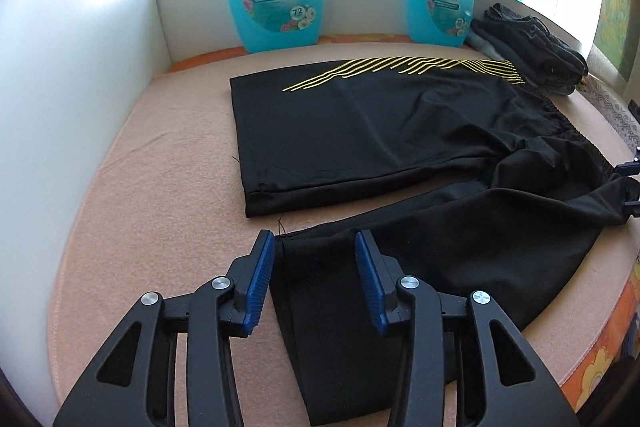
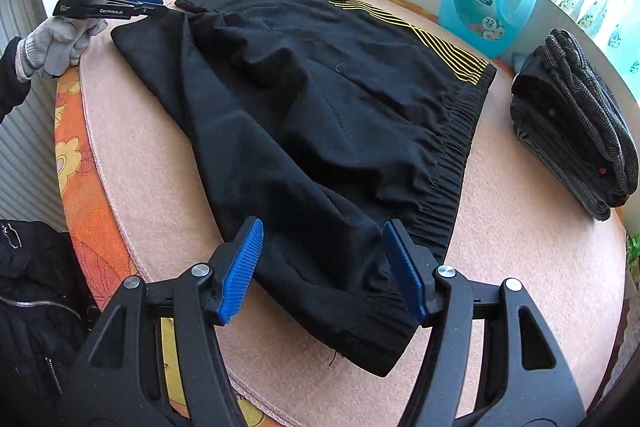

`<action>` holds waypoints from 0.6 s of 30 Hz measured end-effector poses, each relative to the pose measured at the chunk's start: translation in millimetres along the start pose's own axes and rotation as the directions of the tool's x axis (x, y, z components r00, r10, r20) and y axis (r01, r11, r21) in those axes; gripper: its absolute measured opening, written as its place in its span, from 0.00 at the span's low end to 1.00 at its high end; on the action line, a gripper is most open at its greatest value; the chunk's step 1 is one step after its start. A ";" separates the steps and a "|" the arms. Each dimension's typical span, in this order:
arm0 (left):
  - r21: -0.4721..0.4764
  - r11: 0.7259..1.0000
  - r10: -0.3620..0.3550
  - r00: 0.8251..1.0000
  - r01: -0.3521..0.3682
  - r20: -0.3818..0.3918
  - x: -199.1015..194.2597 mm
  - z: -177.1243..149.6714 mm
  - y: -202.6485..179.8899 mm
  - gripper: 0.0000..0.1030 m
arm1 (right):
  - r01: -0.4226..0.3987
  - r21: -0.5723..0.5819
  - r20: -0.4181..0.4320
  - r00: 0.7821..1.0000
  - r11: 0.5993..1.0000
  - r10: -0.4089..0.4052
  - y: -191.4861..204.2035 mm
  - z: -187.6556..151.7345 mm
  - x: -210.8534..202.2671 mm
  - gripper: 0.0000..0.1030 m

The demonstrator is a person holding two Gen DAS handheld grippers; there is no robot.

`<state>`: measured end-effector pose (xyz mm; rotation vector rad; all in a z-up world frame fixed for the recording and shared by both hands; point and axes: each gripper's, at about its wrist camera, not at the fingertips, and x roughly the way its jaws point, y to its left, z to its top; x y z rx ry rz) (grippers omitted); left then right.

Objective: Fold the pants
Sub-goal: 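Grasp the pants leg hems with the left and right grippers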

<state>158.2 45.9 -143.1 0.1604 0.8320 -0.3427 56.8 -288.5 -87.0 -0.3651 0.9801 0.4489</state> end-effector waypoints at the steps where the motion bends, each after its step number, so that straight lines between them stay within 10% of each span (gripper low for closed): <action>1: 0.007 1.000 -0.003 1.000 0.003 -0.011 1.8 0.1 -1.4 0.34 | -0.002 -0.001 0.001 1.000 1.000 0.002 0.5 -0.2 -0.5 0.63; 7: 0.067 0.998 -0.013 0.999 0.015 -0.030 5.1 0.2 -13.3 0.05 | 0.000 0.000 0.008 1.000 1.000 0.000 1.0 -2.8 -7.9 0.63; 18: -0.051 0.998 -0.039 0.997 0.042 0.065 -26.0 1.5 1.6 0.04 | 0.046 -0.129 -0.011 0.999 0.991 -0.048 28.8 -5.1 -3.4 0.70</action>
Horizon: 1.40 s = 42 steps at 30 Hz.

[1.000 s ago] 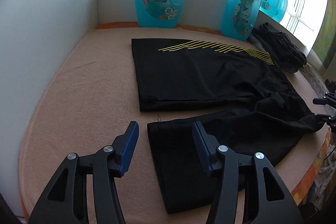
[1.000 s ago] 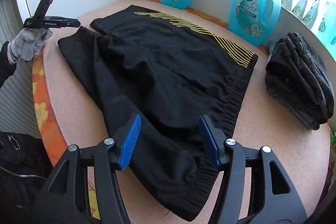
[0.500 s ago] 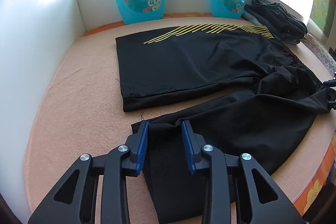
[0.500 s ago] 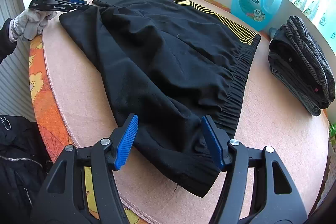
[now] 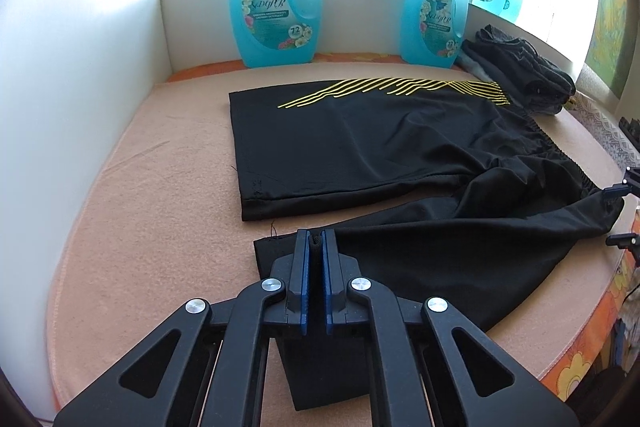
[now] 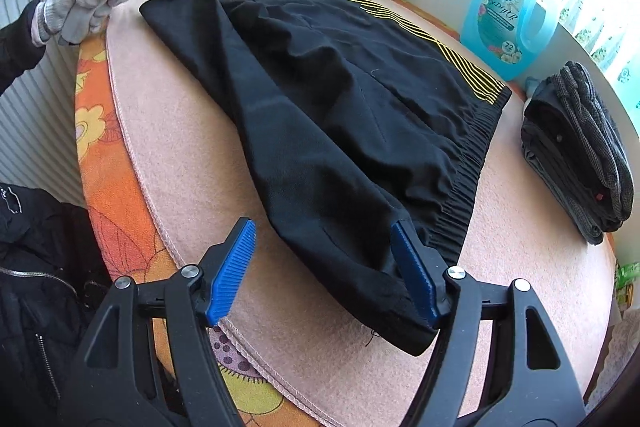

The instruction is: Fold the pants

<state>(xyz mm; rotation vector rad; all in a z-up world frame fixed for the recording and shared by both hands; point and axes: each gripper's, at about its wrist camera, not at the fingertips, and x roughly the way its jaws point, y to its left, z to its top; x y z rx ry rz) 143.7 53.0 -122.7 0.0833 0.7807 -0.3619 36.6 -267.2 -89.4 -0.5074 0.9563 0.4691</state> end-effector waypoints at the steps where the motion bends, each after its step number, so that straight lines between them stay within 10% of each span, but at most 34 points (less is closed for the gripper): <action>1: -0.005 1.000 -0.001 1.000 0.001 0.010 -3.7 0.9 0.2 0.04 | 0.011 0.001 -0.011 1.000 1.000 -0.011 -0.8 0.6 3.0 0.69; 6: -0.017 1.000 0.005 0.998 -0.004 0.069 -21.8 7.7 -1.0 0.04 | 0.042 0.060 -0.021 0.999 0.997 -0.041 -17.3 9.8 2.6 0.09; 25: -0.252 0.966 0.144 0.926 -0.055 0.349 -19.4 105.7 31.9 0.04 | 0.409 0.084 0.150 0.896 0.909 -0.417 -91.6 174.3 -4.1 0.04; 42: -0.195 0.961 0.214 0.974 -0.196 0.075 128.9 146.6 59.6 0.04 | 0.331 0.079 -0.051 0.943 0.940 -0.328 -172.2 217.1 166.2 0.04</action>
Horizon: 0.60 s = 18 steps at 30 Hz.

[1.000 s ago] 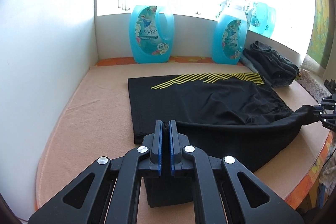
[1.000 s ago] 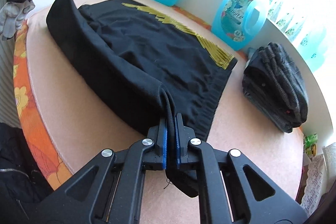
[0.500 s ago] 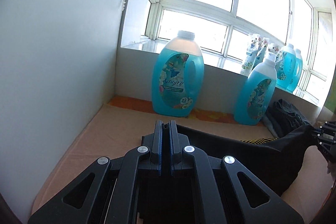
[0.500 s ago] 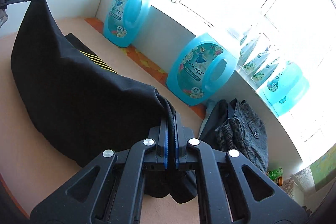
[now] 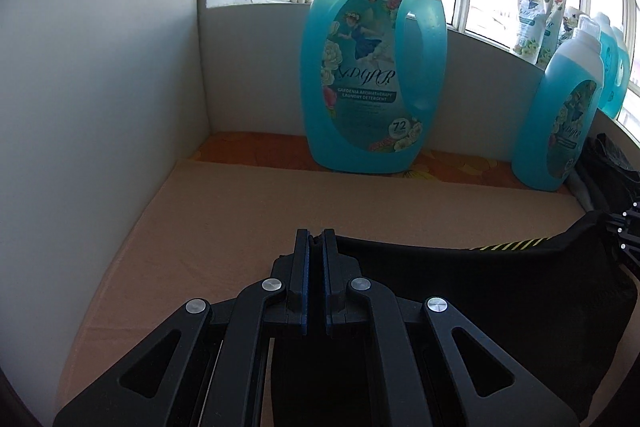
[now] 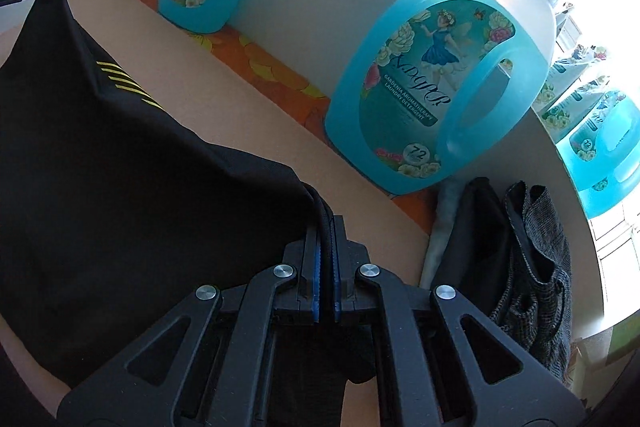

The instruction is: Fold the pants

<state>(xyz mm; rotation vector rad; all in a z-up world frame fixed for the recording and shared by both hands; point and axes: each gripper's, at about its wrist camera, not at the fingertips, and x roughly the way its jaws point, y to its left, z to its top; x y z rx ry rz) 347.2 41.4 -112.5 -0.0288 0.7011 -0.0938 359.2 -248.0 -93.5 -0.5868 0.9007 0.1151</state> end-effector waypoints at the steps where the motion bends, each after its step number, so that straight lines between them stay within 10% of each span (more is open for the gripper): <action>1: 0.006 1.000 0.009 1.000 -0.009 -0.021 7.8 -0.5 -0.7 0.04 | -0.007 0.001 -0.016 1.000 1.000 0.007 0.2 -0.4 9.2 0.04; 12: 0.058 0.996 0.070 0.990 -0.063 -0.125 44.8 -0.6 -5.0 0.04 | -0.061 -0.001 -0.104 0.993 0.998 0.061 -0.5 1.9 48.0 0.05; 16: 0.059 0.996 0.069 0.987 -0.061 -0.143 47.4 -0.1 -4.8 0.10 | -0.071 0.056 -0.060 0.995 0.996 0.075 -14.9 -0.7 27.5 0.65; 18: 0.057 0.996 0.071 0.987 -0.064 -0.141 45.1 1.7 -3.3 0.27 | -0.083 0.120 -0.017 0.996 0.989 0.086 -28.5 -5.9 8.5 0.72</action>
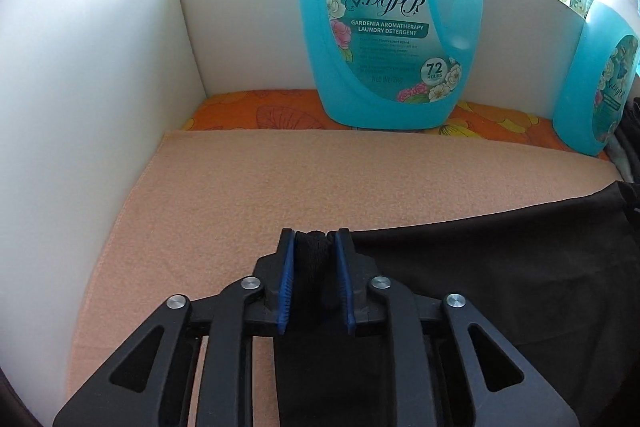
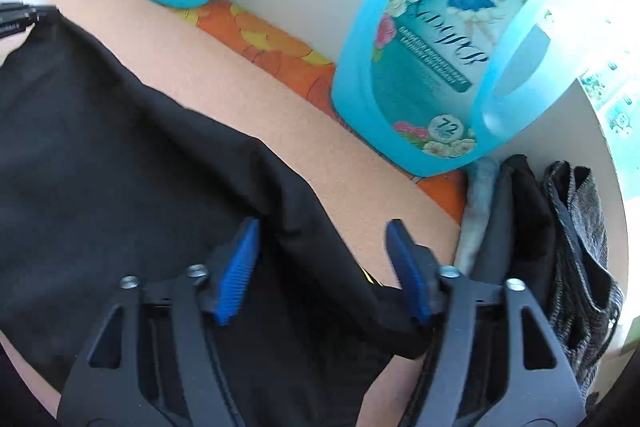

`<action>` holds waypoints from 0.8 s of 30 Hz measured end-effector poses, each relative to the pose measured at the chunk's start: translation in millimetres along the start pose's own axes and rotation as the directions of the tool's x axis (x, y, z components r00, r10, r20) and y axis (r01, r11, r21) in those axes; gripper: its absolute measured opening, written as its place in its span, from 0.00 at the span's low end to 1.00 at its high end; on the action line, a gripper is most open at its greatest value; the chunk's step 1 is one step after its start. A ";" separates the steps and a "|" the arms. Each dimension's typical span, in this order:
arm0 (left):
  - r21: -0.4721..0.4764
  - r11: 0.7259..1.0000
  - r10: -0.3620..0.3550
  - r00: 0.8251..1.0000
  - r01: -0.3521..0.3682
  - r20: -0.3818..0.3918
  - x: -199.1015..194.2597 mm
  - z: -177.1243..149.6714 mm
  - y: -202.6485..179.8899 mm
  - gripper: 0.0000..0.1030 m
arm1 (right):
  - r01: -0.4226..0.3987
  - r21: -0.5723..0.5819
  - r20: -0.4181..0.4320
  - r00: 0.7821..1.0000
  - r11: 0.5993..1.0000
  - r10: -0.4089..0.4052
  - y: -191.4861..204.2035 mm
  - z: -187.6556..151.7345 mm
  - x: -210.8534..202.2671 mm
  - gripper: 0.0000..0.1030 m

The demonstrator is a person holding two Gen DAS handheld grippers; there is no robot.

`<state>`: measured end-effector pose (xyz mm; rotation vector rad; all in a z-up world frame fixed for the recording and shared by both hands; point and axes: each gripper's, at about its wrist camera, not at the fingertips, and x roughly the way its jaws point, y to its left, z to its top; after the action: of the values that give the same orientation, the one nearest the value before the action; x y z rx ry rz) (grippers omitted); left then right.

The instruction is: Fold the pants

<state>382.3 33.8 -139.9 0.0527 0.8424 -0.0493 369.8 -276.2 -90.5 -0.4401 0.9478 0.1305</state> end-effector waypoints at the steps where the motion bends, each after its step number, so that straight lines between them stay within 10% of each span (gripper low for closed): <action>1: 0.004 1.000 0.006 1.000 -0.006 0.014 -4.4 0.1 0.9 0.32 | -0.023 0.037 0.014 1.000 0.999 0.022 -7.5 -3.4 -10.5 0.72; 5: 0.017 1.000 0.017 0.998 -0.018 0.067 -26.1 4.4 4.8 0.33 | -0.067 0.180 0.078 0.996 0.981 0.054 -37.0 -21.7 -52.8 0.72; 12: 0.122 0.980 -0.173 0.976 0.157 0.135 -96.3 -30.3 -26.6 0.33 | -0.140 0.258 0.152 0.983 0.956 0.103 -35.4 -63.2 -105.6 0.72; 22: 0.168 0.828 -0.531 0.844 0.535 -0.067 -150.3 -117.1 -103.0 0.33 | -0.103 0.316 0.055 0.994 0.943 0.090 -5.9 -110.9 -90.8 0.72; 24: 0.197 0.820 -0.529 0.843 0.537 -0.095 -149.8 -123.5 -121.6 0.33 | -0.096 0.354 0.051 0.995 0.930 0.083 -12.1 -118.9 -87.8 0.72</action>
<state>182.9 -75.9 -113.4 0.0209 0.8649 -0.6764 232.3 -329.7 -75.6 -0.0579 0.9341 0.0463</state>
